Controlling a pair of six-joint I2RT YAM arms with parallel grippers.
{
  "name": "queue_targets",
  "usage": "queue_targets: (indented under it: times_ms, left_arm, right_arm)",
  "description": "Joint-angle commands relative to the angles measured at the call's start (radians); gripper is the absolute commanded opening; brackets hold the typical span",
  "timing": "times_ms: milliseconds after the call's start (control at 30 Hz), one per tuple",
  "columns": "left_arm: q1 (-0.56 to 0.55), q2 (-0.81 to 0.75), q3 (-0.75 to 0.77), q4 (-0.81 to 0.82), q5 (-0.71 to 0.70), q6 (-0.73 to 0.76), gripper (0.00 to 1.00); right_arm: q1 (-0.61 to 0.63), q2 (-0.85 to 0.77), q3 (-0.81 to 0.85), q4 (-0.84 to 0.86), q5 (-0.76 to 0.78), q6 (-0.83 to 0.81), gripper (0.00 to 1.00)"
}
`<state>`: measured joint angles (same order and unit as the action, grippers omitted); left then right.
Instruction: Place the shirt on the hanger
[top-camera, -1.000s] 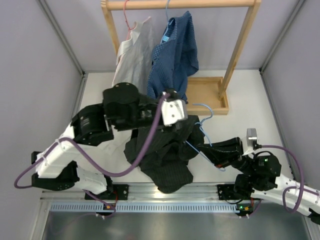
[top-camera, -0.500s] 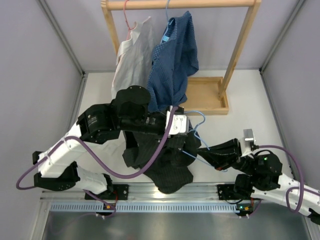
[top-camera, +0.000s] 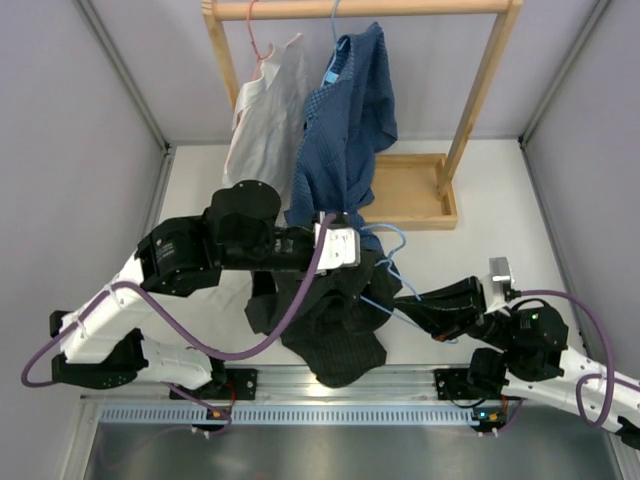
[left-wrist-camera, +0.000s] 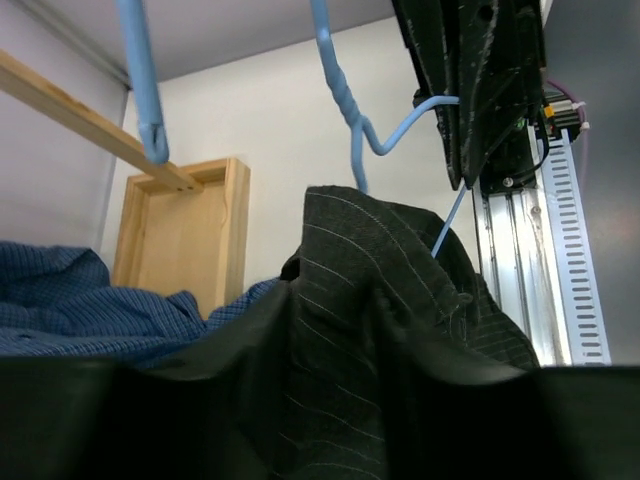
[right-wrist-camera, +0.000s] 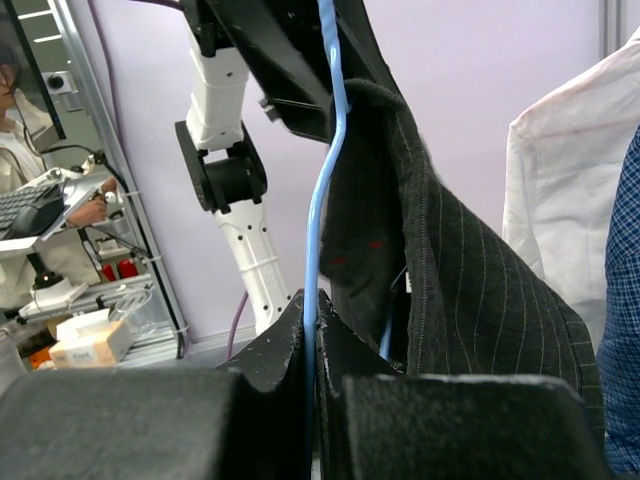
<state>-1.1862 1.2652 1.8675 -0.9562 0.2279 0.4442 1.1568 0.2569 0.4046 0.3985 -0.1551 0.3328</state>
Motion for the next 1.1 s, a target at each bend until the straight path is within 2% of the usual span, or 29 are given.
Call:
queue_targets:
  times_ms: [0, 100, 233, 367, 533, 600, 633, 667, 767, 800, 833, 867, 900, 933, 967, 1000, 1033, 1067]
  left_arm:
    - [0.002, 0.031, -0.024, 0.025, -0.059, 0.001, 0.31]
    - [0.002, 0.063, 0.005, 0.027, 0.008, 0.004, 0.16]
    - [0.002, 0.063, 0.002, 0.04, 0.126, 0.002, 0.15]
    - [0.002, 0.028, -0.039, 0.088, 0.18, -0.005, 0.15]
    - [0.0, -0.007, -0.064, 0.111, 0.188, -0.012, 0.16]
    - [0.002, -0.007, -0.067, 0.109, 0.188, -0.012, 0.2]
    - [0.002, -0.007, -0.068, 0.109, 0.185, -0.01, 0.18]
    - [0.002, -0.006, -0.073, 0.111, 0.17, -0.012, 0.0]
    - [0.002, -0.015, -0.103, 0.141, 0.134, -0.015, 0.0]
    - [0.002, -0.029, -0.129, 0.161, 0.081, -0.022, 0.0]
    - [0.002, -0.035, -0.14, 0.2, 0.038, -0.045, 0.0]
    - [0.002, -0.043, -0.154, 0.221, -0.017, -0.064, 0.0]
    - [0.002, -0.058, -0.166, 0.244, -0.142, -0.082, 0.0]
    - [0.002, -0.069, -0.195, 0.279, -0.195, -0.11, 0.0]
    - [0.002, -0.078, -0.212, 0.301, -0.256, -0.122, 0.0]
    - [0.002, -0.099, -0.229, 0.322, -0.374, -0.142, 0.0]
    - [0.002, -0.108, -0.261, 0.345, -0.431, -0.177, 0.0]
    - [0.002, -0.113, -0.275, 0.391, -0.494, -0.199, 0.0]
  right_arm:
    - [0.011, 0.005, 0.066, 0.056, -0.027, -0.017, 0.0]
    - [0.012, 0.027, 0.077, 0.054, -0.04, -0.02, 0.0]
    - [0.011, 0.057, 0.094, 0.056, -0.05, -0.028, 0.0]
    - [0.011, 0.074, 0.114, 0.043, -0.044, -0.041, 0.0]
    - [0.011, 0.079, 0.115, 0.049, -0.052, -0.043, 0.0]
    - [0.012, 0.085, 0.12, 0.054, -0.058, -0.043, 0.0]
    - [0.011, 0.09, 0.122, 0.056, -0.061, -0.044, 0.0]
    - [0.011, 0.097, 0.131, 0.054, -0.064, -0.044, 0.0]
    - [0.011, 0.111, 0.152, 0.02, -0.058, -0.051, 0.0]
    - [0.011, 0.114, 0.164, -0.007, -0.022, -0.052, 0.0]
    - [0.011, 0.119, 0.183, -0.129, 0.017, -0.061, 0.12]
    - [0.011, 0.122, 0.245, -0.218, 0.131, -0.063, 0.51]
    - [0.011, 0.117, 0.273, -0.299, 0.197, -0.048, 0.68]
    - [0.011, 0.108, 0.295, -0.375, 0.266, -0.032, 0.84]
    - [0.011, 0.078, 0.324, -0.509, 0.389, 0.009, 0.92]
    - [0.011, 0.062, 0.333, -0.557, 0.432, 0.029, 0.92]
    - [0.011, 0.045, 0.344, -0.614, 0.478, 0.046, 0.89]
    - [0.011, 0.024, 0.37, -0.724, 0.558, 0.101, 0.81]
